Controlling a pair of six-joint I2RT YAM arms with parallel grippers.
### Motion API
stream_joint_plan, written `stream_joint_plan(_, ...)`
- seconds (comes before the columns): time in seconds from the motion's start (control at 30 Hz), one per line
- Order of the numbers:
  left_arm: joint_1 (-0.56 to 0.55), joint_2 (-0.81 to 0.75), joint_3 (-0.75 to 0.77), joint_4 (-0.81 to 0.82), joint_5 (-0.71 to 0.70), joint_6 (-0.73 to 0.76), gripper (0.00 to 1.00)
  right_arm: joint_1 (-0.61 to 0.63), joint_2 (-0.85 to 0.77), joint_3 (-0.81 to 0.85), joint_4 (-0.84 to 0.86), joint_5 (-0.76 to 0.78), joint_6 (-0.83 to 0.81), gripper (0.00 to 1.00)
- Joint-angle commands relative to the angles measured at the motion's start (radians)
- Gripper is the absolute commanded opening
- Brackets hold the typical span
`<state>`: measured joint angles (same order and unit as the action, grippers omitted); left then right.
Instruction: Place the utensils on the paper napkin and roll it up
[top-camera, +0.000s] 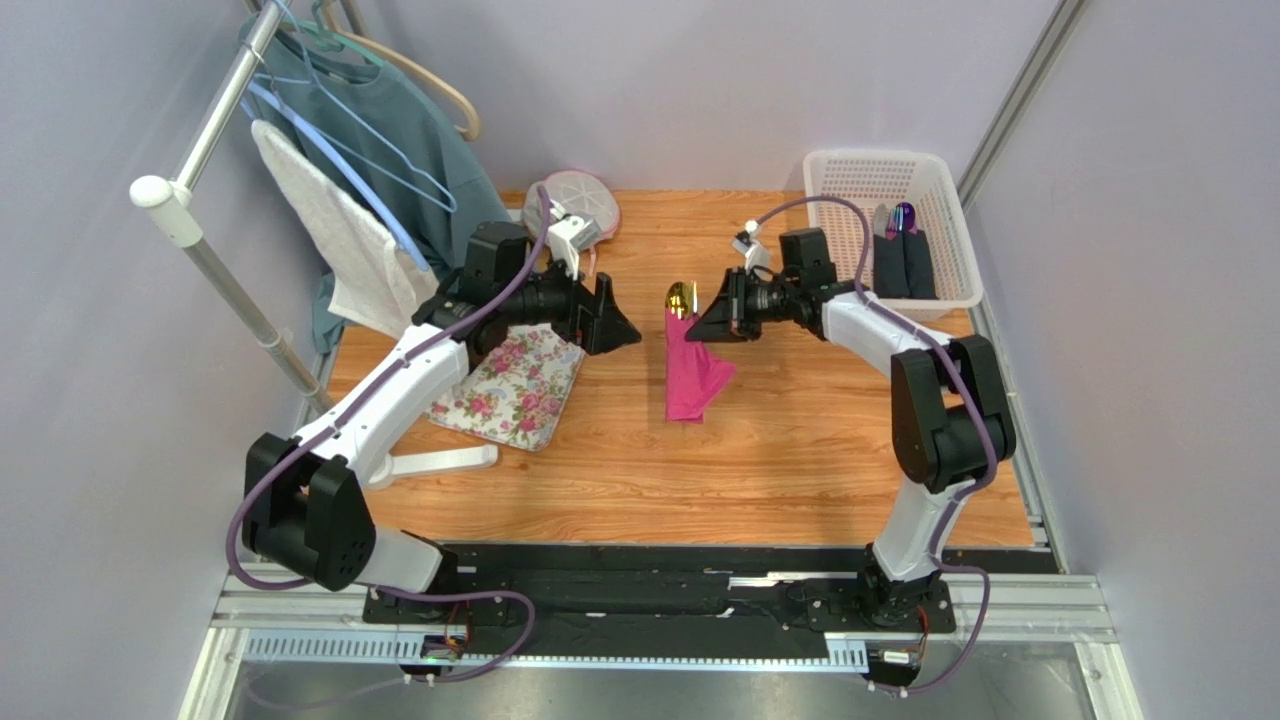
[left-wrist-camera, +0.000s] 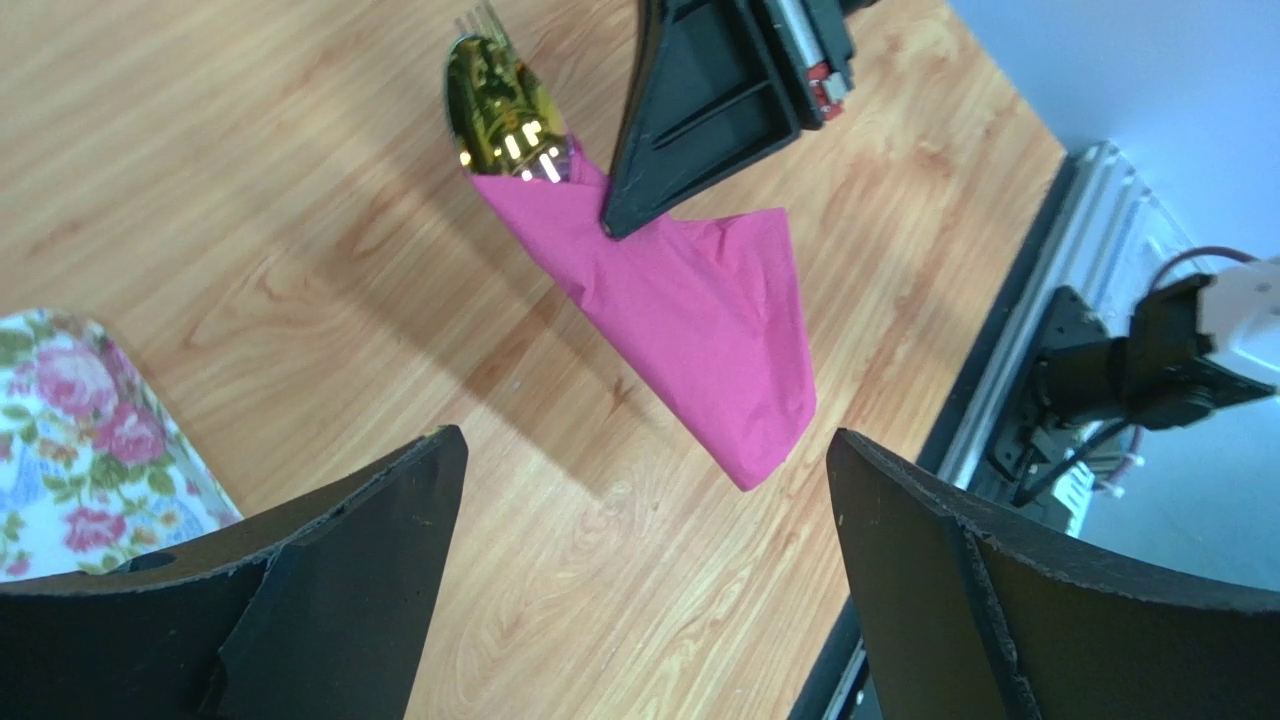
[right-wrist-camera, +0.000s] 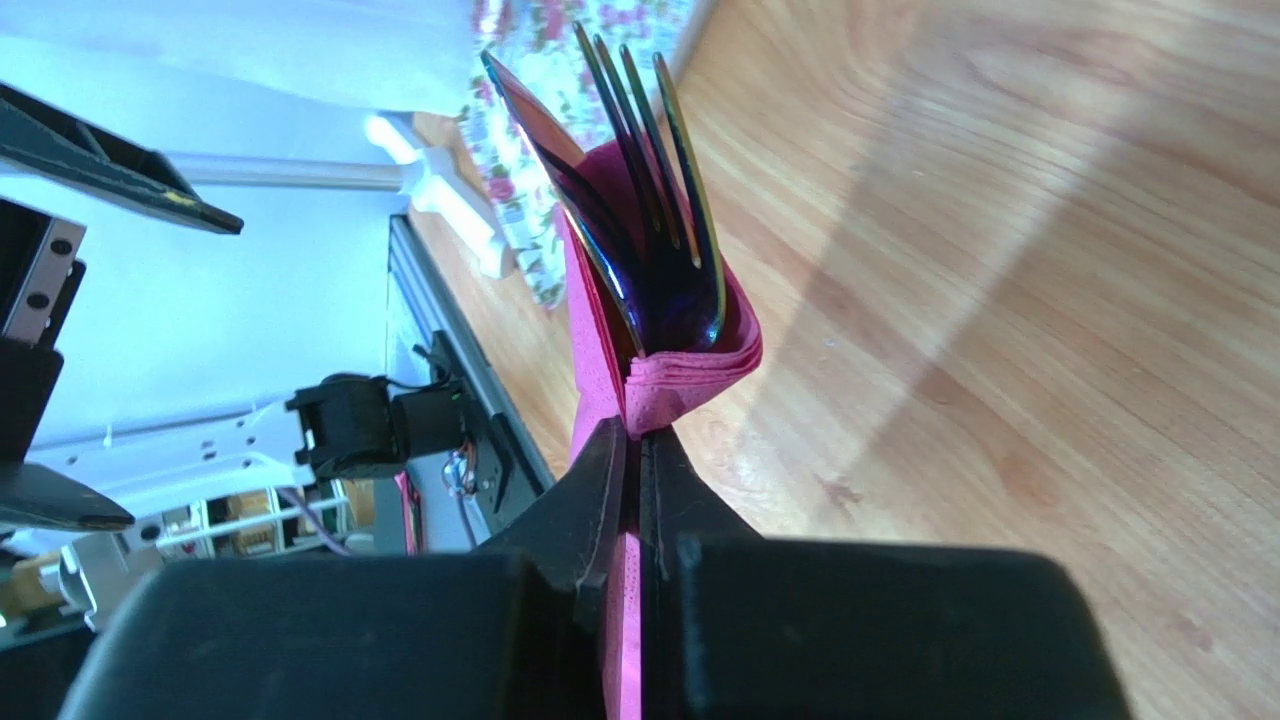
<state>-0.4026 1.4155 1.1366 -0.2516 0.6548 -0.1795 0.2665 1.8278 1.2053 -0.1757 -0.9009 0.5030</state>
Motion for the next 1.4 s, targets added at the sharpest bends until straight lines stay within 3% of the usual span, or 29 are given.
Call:
stream_joint_plan(0.0, 0.036, -0.036, 0.064, -0.003, 0.170, -0.007, 0.99, -0.006, -0.108, 0.112, -0.137, -0.090, -0.107, 0.00)
stream_joint_plan(0.17, 0.045, -0.069, 0.026, 0.136, 0.279, -0.187, 0.97, -0.003, -0.222, 0.186, -0.261, -0.112, -0.164, 0.00)
stream_joint_plan(0.43, 0.027, -0.102, -0.043, 0.425, 0.281, -0.419, 0.90, 0.022, -0.374, 0.220, -0.304, -0.078, -0.169, 0.00)
stream_joint_plan(1.0, -0.116, -0.161, -0.112, 0.489, 0.223, -0.446, 0.73, 0.174, -0.513, 0.227, -0.329, 0.051, -0.167, 0.00)
stream_joint_plan(1.37, -0.143, -0.156, -0.118, 0.517, 0.226, -0.462, 0.54, 0.208, -0.527, 0.234, -0.331, 0.074, -0.132, 0.00)
